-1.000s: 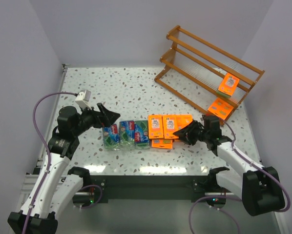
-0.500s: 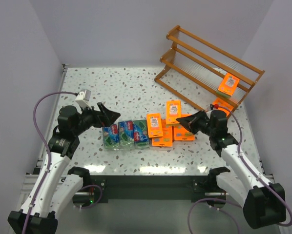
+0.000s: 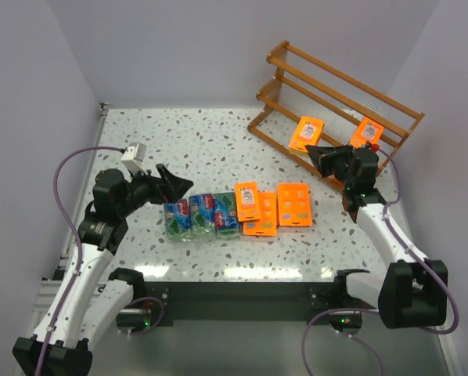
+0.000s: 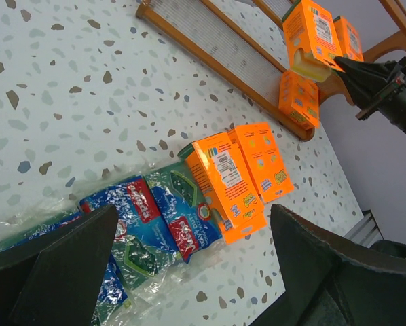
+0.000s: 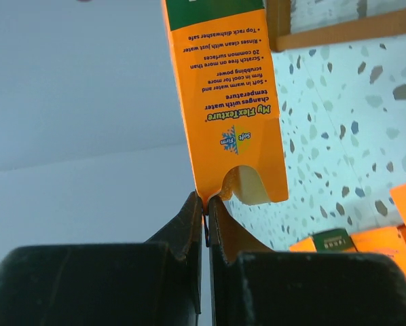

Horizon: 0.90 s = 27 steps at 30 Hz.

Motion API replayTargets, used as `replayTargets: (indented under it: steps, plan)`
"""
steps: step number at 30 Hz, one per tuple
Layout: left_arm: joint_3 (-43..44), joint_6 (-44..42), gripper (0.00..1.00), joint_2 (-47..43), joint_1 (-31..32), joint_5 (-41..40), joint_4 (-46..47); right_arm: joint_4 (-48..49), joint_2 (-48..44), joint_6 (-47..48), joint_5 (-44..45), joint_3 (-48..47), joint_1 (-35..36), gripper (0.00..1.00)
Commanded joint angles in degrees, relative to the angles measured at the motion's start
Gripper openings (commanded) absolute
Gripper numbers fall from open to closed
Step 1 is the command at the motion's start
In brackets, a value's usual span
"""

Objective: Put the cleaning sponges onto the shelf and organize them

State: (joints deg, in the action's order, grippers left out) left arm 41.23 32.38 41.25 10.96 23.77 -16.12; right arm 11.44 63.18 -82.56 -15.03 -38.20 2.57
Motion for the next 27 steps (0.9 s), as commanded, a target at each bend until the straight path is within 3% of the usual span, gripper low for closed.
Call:
replayTargets:
  steps: [1, 11, 27]
  plan:
    - [1.30, -0.91, 1.00, -0.12, 0.29, 0.31, 1.44, 9.64, 4.66, -1.81, 5.18, -5.31, -0.11, 0.00]
    - [2.19, -2.76, 1.00, -0.03, 0.20, -0.30, -0.58, 13.78, 14.16, -1.90, 11.50, -12.25, -0.11, 0.00]
    - [3.15, -4.87, 1.00, 0.32, 0.20, -0.83, -2.16, 7.19, 22.86, 2.85, 18.80, -21.04, -0.72, 0.00]
